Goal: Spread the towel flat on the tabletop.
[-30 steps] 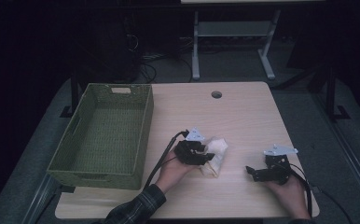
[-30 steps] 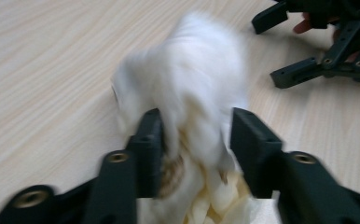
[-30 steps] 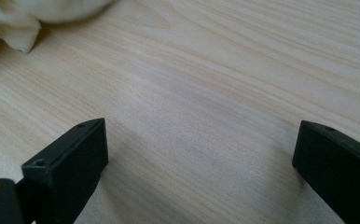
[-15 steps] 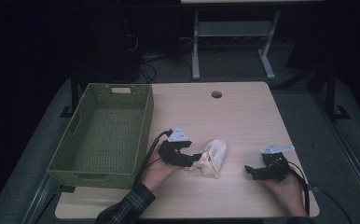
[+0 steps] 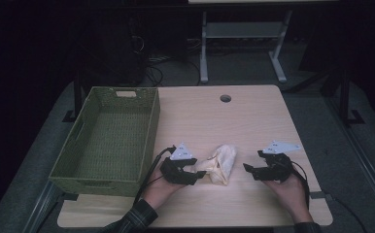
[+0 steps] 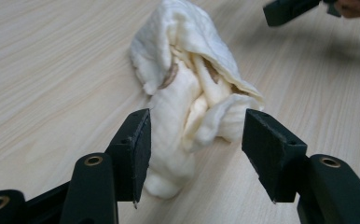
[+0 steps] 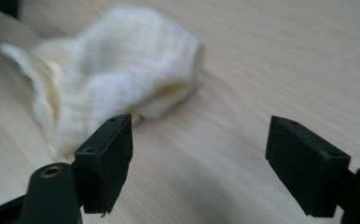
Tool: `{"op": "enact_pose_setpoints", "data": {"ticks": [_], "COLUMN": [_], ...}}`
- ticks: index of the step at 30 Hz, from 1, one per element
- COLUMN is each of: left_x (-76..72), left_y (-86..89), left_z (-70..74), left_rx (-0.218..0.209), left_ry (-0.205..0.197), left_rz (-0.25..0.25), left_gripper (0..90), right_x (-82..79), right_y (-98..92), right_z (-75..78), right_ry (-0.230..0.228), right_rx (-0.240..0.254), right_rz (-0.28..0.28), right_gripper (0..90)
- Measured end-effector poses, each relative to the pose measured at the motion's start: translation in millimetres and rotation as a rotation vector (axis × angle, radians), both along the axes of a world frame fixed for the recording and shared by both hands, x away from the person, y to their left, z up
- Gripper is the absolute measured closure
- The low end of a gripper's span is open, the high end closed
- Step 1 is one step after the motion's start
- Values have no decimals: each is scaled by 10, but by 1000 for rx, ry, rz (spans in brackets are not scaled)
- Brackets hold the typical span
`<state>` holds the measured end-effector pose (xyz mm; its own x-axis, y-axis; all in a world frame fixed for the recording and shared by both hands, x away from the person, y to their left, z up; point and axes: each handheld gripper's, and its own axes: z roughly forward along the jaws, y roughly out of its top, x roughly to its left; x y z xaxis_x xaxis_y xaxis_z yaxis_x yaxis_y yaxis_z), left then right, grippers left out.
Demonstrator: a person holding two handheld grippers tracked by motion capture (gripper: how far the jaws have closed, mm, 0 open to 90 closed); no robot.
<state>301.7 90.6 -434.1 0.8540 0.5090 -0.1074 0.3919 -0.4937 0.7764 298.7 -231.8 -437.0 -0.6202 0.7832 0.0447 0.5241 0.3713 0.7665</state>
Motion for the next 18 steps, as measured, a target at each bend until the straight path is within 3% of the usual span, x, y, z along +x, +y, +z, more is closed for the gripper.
{"op": "enact_pose_setpoints", "data": {"ticks": [4,8,12,18], "left_x": [-23,-13,-1,-7], "left_y": [-72,-107,-139,-175], "left_z": [-46,-91,-98,-134], "left_rx": [24,20,24,46], "left_ry": [-9,1,-13,-13], "left_rz": [-25,-32,-42,-65], "left_gripper": [462,521,573,692], "right_x": [53,137,245,395], "right_y": [131,293,433,678], "right_z": [114,200,242,317], "right_ry": [-8,-18,-16,-21], "right_rx": [30,47,56,41], "right_rz": [59,107,137,194], "right_gripper": [301,342,393,453]}}
